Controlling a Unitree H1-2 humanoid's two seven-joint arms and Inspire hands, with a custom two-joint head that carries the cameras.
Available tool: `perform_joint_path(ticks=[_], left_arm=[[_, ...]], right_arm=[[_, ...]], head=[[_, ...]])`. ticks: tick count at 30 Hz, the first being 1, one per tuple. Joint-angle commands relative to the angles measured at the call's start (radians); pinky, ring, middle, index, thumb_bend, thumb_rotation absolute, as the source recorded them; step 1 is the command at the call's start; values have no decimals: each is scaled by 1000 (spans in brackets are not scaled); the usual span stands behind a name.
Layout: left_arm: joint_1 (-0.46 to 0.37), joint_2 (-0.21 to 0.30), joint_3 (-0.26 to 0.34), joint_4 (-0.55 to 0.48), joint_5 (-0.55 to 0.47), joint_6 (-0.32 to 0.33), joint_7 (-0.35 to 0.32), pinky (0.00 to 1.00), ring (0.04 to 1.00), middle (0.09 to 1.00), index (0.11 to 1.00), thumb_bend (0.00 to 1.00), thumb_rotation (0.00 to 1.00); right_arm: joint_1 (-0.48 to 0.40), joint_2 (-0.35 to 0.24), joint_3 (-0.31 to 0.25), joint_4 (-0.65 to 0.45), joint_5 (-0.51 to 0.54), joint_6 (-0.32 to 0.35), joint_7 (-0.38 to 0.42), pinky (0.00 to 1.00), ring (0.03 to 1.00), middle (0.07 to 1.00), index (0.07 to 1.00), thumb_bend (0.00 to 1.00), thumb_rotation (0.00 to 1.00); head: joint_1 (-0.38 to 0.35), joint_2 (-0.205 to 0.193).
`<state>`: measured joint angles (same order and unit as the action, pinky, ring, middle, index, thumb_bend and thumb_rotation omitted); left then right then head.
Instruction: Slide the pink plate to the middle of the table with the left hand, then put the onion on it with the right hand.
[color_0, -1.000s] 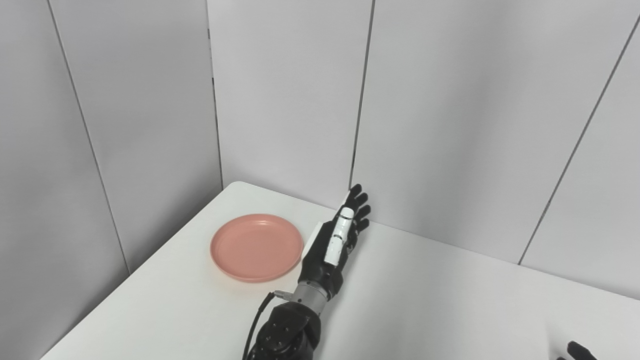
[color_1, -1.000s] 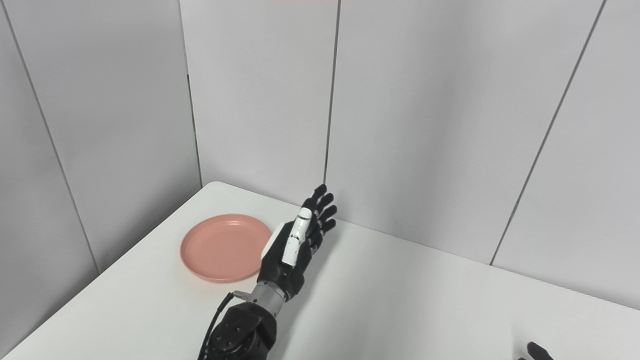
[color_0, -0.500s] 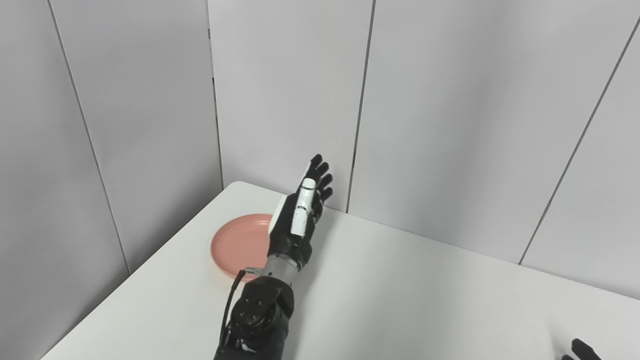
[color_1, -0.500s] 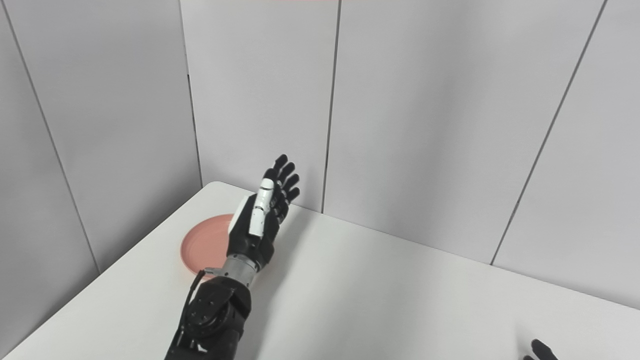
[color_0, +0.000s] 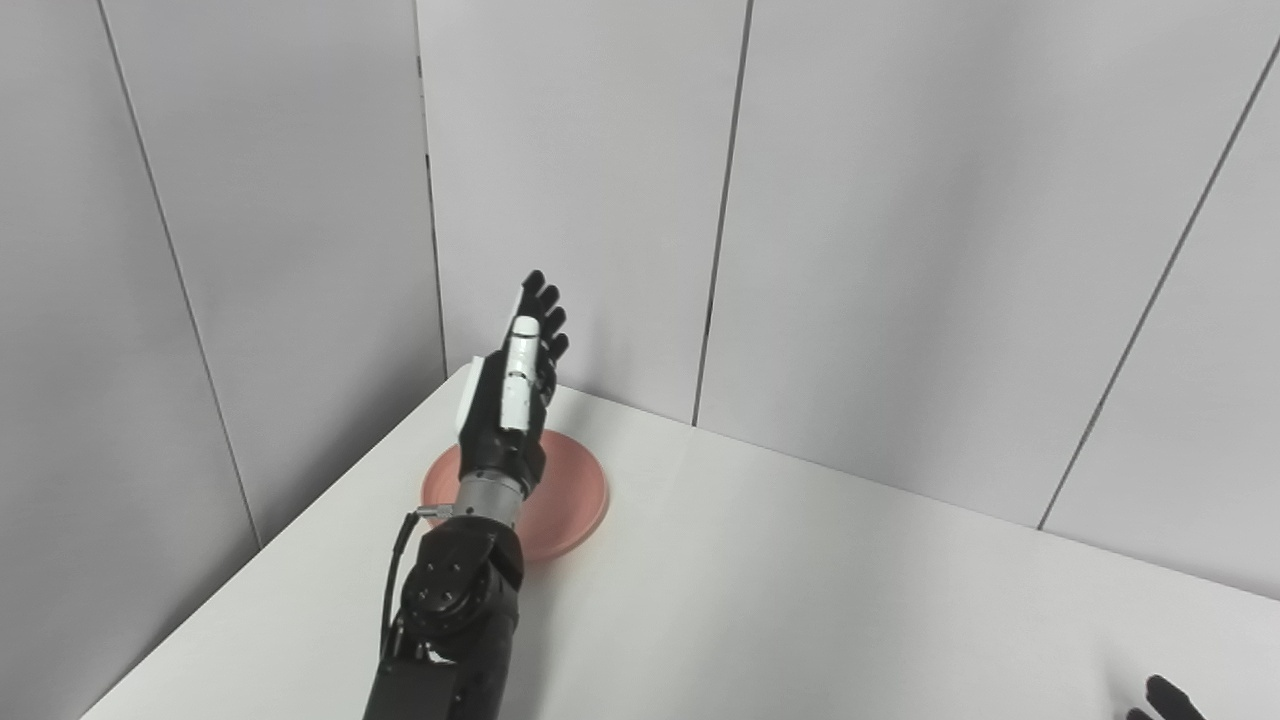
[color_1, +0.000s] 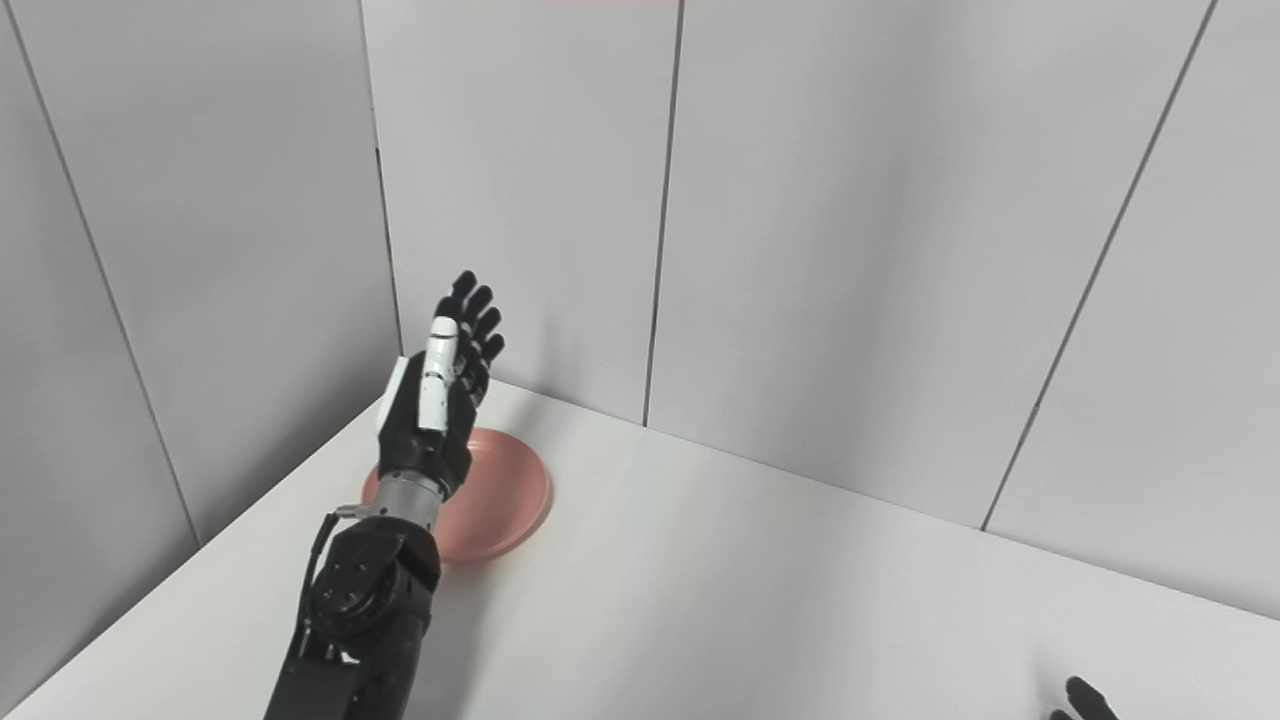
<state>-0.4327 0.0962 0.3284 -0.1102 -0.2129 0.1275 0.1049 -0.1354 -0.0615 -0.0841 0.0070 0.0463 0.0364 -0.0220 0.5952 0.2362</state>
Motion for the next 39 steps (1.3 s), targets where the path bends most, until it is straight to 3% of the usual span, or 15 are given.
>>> perform_joint_path(ticks=[1, 3, 5, 12, 19, 22, 23, 28, 30, 31, 39], left_arm=[[-47, 26, 10, -38, -2, -24, 16, 1000, 1000, 1000, 972, 431, 1000], [-47, 37, 21, -42, -4, -20, 24, 1000, 1000, 1000, 971, 426, 1000], [-48, 45, 35, -44, -13, -16, 28, 998, 1000, 997, 970, 420, 1000], [-50, 75, 75, -31, -23, 8, 57, 979, 985, 982, 961, 402, 1000], [-50, 121, 123, 60, -44, -15, 67, 960, 966, 959, 938, 413, 1000], [-50, 134, 141, 99, -58, -42, 65, 955, 967, 961, 940, 405, 1000], [-50, 136, 143, 105, -58, -46, 66, 951, 965, 959, 939, 404, 1000], [-51, 158, 176, 166, -59, -70, 85, 936, 944, 946, 919, 405, 1000], [-50, 165, 187, 187, -65, -79, 89, 938, 942, 944, 918, 412, 1000], [-49, 168, 194, 196, -69, -81, 92, 945, 948, 946, 921, 415, 1000], [-35, 192, 225, 257, -105, -103, 88, 967, 969, 962, 928, 410, 1000]], right_arm=[[9, -1, 0, 28, -4, -7, -1, 319, 850, 880, 818, 943, 912], [8, -1, -3, 35, 4, -13, 2, 286, 846, 877, 816, 932, 907], [8, -3, -3, 39, 2, -18, 2, 340, 840, 873, 809, 928, 905], [7, -4, 0, 41, -8, -21, -2, 374, 825, 861, 799, 944, 908], [2, -2, -6, 47, 5, -12, -3, 346, 819, 852, 785, 945, 894], [2, -4, -7, 36, 4, 3, -3, 253, 820, 853, 787, 945, 899], [2, -5, -7, 34, 4, 8, -4, 82, 825, 858, 794, 940, 905], [1, -6, -12, 25, 15, 20, -1, 3, 829, 858, 793, 891, 903], [1, -9, -13, 29, 20, 16, 4, 260, 831, 863, 793, 856, 896], [2, -10, -13, 30, 22, 16, 5, 312, 829, 862, 791, 843, 891], [4, -14, -13, 37, 25, -2, 8, 353, 806, 843, 771, 893, 882]], head=[[1, 0], [4, -1], [6, -1], [14, 0], [20, 0], [33, 0], [33, 0], [40, 3], [40, 4], [41, 4], [47, 8]])
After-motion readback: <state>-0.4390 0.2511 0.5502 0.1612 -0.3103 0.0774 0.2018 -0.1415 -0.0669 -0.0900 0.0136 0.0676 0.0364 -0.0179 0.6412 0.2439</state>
